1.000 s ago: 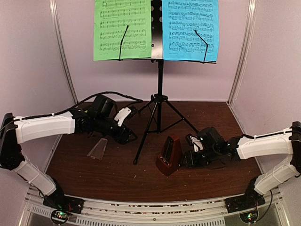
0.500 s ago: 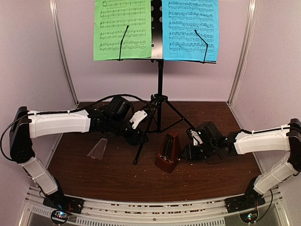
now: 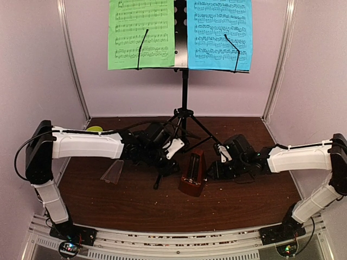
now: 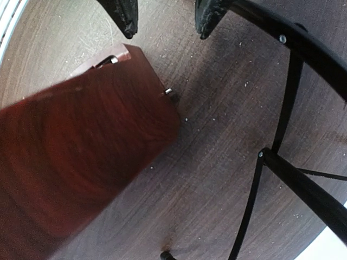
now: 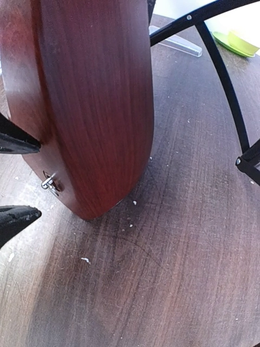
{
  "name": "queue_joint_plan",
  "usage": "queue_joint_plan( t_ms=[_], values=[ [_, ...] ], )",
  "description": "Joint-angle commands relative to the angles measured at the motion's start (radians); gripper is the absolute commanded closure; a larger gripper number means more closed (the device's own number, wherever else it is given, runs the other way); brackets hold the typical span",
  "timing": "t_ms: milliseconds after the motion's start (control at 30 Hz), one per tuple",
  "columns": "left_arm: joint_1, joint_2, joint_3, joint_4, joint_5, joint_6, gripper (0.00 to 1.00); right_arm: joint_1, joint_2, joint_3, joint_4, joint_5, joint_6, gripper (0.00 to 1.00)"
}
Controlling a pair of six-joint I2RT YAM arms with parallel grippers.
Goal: Set up the instrument practice props
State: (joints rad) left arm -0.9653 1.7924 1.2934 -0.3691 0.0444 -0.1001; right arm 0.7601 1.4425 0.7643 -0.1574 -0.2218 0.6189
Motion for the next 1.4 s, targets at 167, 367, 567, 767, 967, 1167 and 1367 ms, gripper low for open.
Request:
queue_joint_plan(
  t_ms=[167, 367, 567, 767, 967, 1167, 1367],
  values=[
    [-0.063, 0.024, 0.024, 0.105, 0.001, -0.040, 0.63, -0.018, 0.004, 0.027, -0.008, -0.029, -0.058, 0.66],
    [-0.097, 0.013, -0.005, 0.181, 0.012, -0.061, 0.63, -0.032, -0.005, 0.025, -0.027, -0.051, -0.096, 0.66],
    [-0.109, -0.034, -0.045, 0.253, -0.004, -0.068, 0.63, -0.052, -0.006, 0.026, -0.050, -0.074, -0.140, 0.66],
    [-0.063, -0.092, -0.129, 0.294, 0.048, -0.052, 0.61, -0.077, -0.005, 0.031, -0.055, -0.082, -0.159, 0.66],
    [-0.031, -0.075, -0.148, 0.263, -0.023, -0.050, 0.68, -0.087, 0.016, 0.062, -0.059, -0.095, -0.170, 0.66],
    [-0.016, -0.004, -0.111, 0.273, -0.039, -0.045, 0.71, -0.089, 0.040, 0.087, -0.053, -0.120, -0.173, 0.67],
    [-0.044, 0.014, -0.132, 0.360, 0.047, -0.012, 0.71, -0.088, 0.073, 0.121, -0.050, -0.145, -0.176, 0.67]
  ],
)
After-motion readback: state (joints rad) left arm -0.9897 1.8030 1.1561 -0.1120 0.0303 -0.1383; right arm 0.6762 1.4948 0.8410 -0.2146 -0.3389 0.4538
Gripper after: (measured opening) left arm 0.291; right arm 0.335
